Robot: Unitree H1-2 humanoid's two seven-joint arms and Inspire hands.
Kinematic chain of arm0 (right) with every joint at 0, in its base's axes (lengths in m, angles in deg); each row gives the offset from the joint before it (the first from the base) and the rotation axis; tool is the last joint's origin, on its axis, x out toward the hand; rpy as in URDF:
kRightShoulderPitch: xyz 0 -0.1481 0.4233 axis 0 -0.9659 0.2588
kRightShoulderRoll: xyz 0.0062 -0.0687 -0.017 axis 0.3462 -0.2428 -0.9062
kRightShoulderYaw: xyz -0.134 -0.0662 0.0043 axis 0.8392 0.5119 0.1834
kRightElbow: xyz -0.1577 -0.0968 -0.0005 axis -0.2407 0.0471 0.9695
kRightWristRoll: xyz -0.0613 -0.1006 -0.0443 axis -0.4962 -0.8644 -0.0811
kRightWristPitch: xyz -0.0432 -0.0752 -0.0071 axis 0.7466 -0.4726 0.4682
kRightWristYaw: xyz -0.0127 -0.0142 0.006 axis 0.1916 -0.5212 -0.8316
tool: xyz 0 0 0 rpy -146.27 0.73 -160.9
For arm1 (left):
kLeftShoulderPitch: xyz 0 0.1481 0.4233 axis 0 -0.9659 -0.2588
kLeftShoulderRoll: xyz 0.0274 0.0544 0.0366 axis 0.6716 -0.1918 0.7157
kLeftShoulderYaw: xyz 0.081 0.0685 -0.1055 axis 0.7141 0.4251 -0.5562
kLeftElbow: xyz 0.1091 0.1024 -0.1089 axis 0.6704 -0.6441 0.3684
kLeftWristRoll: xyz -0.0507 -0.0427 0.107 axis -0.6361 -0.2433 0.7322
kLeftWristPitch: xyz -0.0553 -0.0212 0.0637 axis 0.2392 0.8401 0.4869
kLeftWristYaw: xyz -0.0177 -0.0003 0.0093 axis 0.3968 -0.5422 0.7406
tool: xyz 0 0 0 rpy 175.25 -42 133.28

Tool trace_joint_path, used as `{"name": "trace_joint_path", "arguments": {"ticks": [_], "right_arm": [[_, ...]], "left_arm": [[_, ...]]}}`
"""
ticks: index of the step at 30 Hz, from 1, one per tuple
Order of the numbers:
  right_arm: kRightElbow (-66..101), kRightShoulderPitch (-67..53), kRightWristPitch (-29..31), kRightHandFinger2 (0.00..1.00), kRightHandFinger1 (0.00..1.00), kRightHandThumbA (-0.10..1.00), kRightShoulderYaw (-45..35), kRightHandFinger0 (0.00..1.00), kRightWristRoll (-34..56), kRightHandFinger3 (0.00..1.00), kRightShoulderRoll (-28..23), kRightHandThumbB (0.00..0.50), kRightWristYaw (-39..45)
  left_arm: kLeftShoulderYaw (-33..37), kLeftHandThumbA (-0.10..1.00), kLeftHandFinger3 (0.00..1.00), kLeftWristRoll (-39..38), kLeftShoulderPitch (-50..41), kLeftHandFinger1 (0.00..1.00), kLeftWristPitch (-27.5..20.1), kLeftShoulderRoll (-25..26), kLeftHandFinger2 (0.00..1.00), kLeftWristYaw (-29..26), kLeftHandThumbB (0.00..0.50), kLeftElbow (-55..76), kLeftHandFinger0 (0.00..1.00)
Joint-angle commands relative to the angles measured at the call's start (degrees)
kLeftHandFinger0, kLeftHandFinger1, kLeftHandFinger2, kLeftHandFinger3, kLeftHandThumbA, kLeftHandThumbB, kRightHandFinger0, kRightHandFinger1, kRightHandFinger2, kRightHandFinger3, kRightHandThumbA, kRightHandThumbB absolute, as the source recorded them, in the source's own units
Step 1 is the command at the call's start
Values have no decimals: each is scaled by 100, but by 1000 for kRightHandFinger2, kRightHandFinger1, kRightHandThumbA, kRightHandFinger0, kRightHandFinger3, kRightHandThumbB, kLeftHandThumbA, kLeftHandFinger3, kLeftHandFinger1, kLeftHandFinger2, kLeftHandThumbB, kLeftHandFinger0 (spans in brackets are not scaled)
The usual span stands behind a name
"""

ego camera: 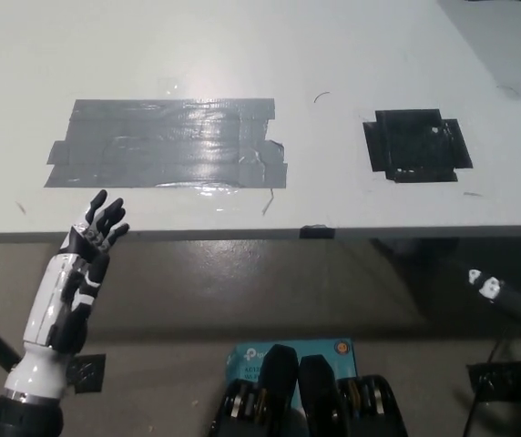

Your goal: A rubick's cube is kept in the black marked spot on the table and the robot uses its right arm to pick it up and hands it to a person

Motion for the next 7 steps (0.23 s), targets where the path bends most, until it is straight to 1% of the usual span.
{"name": "trace_joint_path", "arguments": {"ticks": [1, 2, 3, 4, 5, 6, 7], "right_arm": [[300, -180, 1357, 1000, 1000, 981, -202, 1000, 1201, 1000, -44, 222, 639], [284, -197, 1376, 1000, 1000, 981, -189, 1000, 1222, 1000, -39, 222, 670], [297, -270, 1393, 1000, 1000, 1000, -115, 1000, 1310, 1000, -16, 192, 792], [314, -300, 1390, 1000, 1000, 1000, -91, 1000, 1326, 1000, -8, 186, 832], [365, -335, 1363, 1000, 1000, 1000, -55, 1000, 1313, 1000, 4, 221, 861], [444, -427, 1385, 1000, 1000, 1000, 32, 1000, 1275, 1000, 20, 250, 937], [464, -463, 1421, 1000, 1000, 1000, 76, 1000, 1261, 1000, 27, 257, 984]], "left_arm": [[-146, 822, 1000, -244, 98, 1000, 81, 69, 1000, -12, 106, -13, 1000], [-146, 822, 1000, -235, 83, 1000, 66, 64, 1000, -9, 106, -12, 1000], [-149, 862, 1000, -218, 29, 1000, -56, 39, 1000, 0, 98, -50, 1000], [-152, 867, 1000, -215, 6, 1000, -110, 26, 1000, 4, 102, -64, 1000], [-142, 894, 1000, -203, -28, 1000, -138, 0, 1000, 1, 115, -41, 1000], [-101, 946, 1000, -148, -167, 1000, -210, -53, 1000, -2, 120, 61, 1000], [-78, 962, 1000, -115, -228, 1000, -258, -75, 1000, -1, 123, 105, 1000]]}}
